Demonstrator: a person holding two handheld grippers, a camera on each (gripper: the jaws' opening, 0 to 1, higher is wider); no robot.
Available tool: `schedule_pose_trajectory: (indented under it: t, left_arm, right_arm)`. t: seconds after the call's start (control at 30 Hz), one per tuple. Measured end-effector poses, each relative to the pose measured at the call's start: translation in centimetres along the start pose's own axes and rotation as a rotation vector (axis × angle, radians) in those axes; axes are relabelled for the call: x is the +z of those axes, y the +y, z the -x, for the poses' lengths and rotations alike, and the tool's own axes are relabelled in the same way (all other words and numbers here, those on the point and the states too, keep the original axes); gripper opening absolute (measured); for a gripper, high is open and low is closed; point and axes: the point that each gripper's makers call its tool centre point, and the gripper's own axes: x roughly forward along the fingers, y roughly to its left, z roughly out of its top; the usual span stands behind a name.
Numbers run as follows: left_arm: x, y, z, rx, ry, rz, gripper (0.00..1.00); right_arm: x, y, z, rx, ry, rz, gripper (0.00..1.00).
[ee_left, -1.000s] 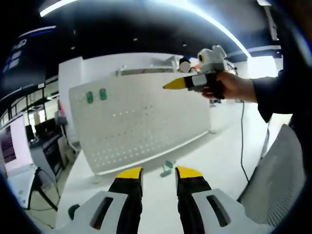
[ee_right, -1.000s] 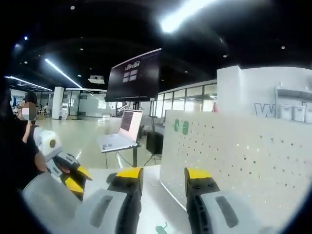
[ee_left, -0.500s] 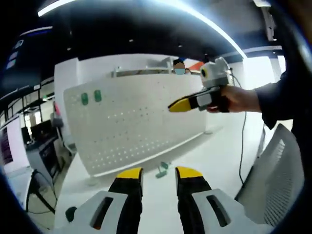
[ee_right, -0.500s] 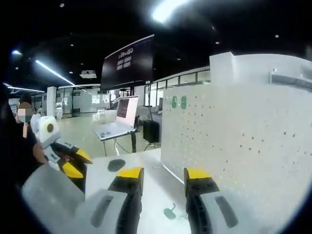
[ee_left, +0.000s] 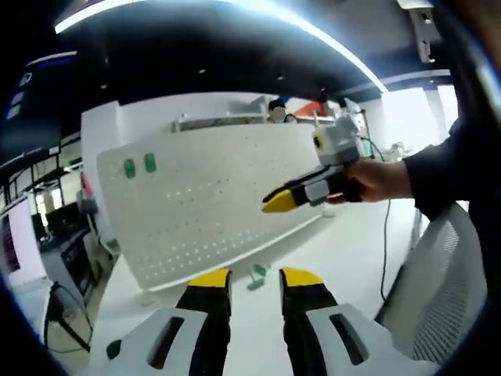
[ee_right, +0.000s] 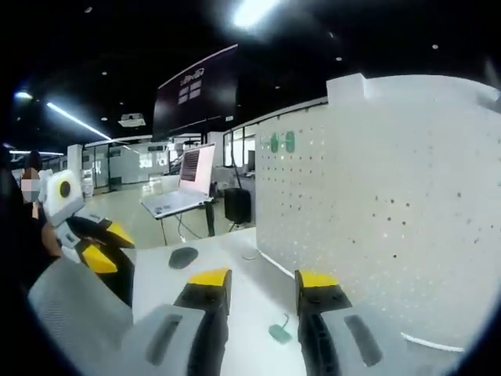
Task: Insert the hook assembly into the mounting plate slot until the hook locks in place.
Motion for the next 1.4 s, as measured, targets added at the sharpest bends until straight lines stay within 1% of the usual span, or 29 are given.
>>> schedule_pose_trajectory:
  t: [0.1, 0.2, 0.3, 0.43, 0.53, 0.6, 0.83, 0.93, 1.03, 1.17, 1.4]
  left_arm:
    - [0.0, 0.3, 0.0, 0.009, -0.001, 0.015, 0.25]
    - [-0.2, 0.0, -0.1, -0.007, 0.012, 0.012, 0.24]
    - [-0.2, -0.2, -0.2, -0.017, 0.009, -0.003, 0.24]
    - [0.2, 0.2, 0.1, -0.004, -0.016, 0.008, 0.23]
    - [0.2, 0.2, 0.0, -0.005, -0.018, 0.010, 0.23]
    - [0.3, 0.1, 0.0, -0.006, -0.021, 0.001, 0.23]
    - [0.5, 0.3, 0.1, 0.003, -0.032, 0.005, 0.23]
    - [0.5, 0.2, 0.1, 0.001, -0.030, 0.000, 0.22]
    - [0.5, 0.4, 0.2, 0.008, -0.033, 0.001, 0.22]
    - [0.5, 0.7, 0.3, 0.023, -0.036, 0.004, 0.22]
    - [0.2, 0.7, 0.0, 0.025, -0.015, -0.003, 0.22]
  right_arm:
    - [-0.6, 0.1, -0.2, 0.004, 0.020, 0.009, 0.30]
    - [-0.7, -0.8, -0.4, -0.017, 0.019, -0.005, 0.30]
    - [-0.9, -1.3, -0.9, -0.029, 0.021, -0.013, 0.30]
    - [-1.3, -1.3, -1.8, -0.015, 0.057, 0.013, 0.30]
    - [-1.8, -1.7, -2.5, -0.009, 0.079, 0.014, 0.30]
    - [-2.4, -1.9, -3.1, -0.007, 0.104, 0.017, 0.30]
    - [-3.9, -1.8, -4.9, 0.023, 0.156, 0.041, 0.30]
    - [-4.9, -2.0, -5.7, 0.041, 0.185, 0.045, 0.30]
    - [-6.4, -2.7, -6.6, 0.050, 0.222, 0.053, 0.29]
    - [-8.5, -3.8, -7.6, 0.055, 0.273, 0.043, 0.29]
    - [-10.8, -4.9, -8.7, 0.083, 0.341, 0.059, 0.29]
